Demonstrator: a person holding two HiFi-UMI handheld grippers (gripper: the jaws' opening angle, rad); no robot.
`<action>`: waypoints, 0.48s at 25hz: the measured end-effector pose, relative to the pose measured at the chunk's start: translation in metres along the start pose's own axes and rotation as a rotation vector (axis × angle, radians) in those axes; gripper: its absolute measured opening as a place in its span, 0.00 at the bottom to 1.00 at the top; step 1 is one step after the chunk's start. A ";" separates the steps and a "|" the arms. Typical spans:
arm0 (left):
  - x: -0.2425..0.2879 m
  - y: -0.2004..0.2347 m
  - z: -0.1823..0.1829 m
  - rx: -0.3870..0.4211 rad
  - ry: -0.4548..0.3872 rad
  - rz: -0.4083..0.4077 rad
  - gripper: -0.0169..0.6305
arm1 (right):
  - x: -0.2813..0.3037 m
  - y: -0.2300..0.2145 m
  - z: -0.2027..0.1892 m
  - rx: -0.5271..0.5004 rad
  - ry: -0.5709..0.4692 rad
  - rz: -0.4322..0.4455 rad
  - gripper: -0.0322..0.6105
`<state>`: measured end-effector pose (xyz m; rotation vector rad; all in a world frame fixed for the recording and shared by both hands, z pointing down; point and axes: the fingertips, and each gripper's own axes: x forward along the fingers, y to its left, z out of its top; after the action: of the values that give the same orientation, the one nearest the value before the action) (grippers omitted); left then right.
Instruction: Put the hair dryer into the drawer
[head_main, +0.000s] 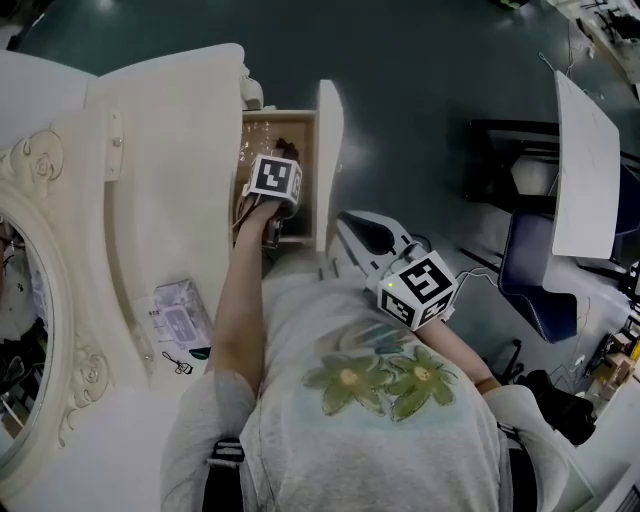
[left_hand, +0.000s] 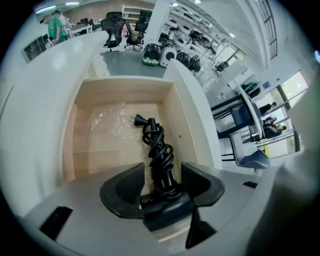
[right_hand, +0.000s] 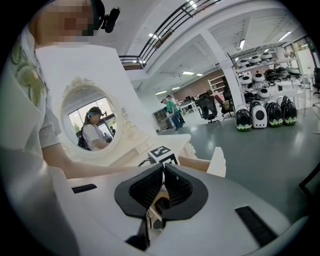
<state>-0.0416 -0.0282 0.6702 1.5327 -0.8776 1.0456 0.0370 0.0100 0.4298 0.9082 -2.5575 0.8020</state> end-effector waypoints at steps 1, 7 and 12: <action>-0.006 0.003 0.001 0.001 -0.020 0.009 0.39 | 0.001 0.001 0.000 -0.004 0.000 0.003 0.09; -0.042 0.002 0.006 -0.012 -0.145 0.001 0.24 | 0.003 0.005 0.003 -0.026 0.001 0.010 0.09; -0.076 -0.007 0.007 0.011 -0.269 -0.011 0.06 | 0.005 0.008 0.007 -0.036 -0.001 0.031 0.09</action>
<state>-0.0605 -0.0323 0.5961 1.7111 -1.0468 0.8487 0.0275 0.0091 0.4234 0.8608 -2.5842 0.7621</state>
